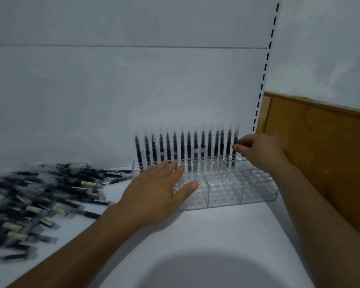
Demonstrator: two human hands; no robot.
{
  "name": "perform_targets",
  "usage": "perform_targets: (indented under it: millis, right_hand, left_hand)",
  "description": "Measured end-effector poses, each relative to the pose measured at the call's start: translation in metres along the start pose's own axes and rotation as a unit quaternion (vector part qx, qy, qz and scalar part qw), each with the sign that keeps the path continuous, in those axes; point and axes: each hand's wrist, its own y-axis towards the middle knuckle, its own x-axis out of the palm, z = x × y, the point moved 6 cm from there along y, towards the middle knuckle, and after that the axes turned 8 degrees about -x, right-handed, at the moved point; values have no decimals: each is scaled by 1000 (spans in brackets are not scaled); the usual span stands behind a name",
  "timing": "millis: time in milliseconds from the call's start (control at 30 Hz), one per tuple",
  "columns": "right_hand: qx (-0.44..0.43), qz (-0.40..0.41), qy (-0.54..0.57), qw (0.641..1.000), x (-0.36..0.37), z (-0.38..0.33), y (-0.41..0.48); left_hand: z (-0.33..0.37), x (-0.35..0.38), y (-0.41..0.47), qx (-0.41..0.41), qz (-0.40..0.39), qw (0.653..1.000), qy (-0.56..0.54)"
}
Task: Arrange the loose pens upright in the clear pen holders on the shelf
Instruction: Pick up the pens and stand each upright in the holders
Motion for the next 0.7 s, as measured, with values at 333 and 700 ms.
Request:
perform_targets:
  millis: [333, 700]
  right_hand:
    - [-35, -27, -118, 992, -25, -67, -14]
    - [-297, -121, -90, 943, 65, -267, -49]
  left_hand:
    - [-27, -45, -25, 8, 102, 991, -86]
    - [-180, -63, -121, -166, 138, 974, -61]
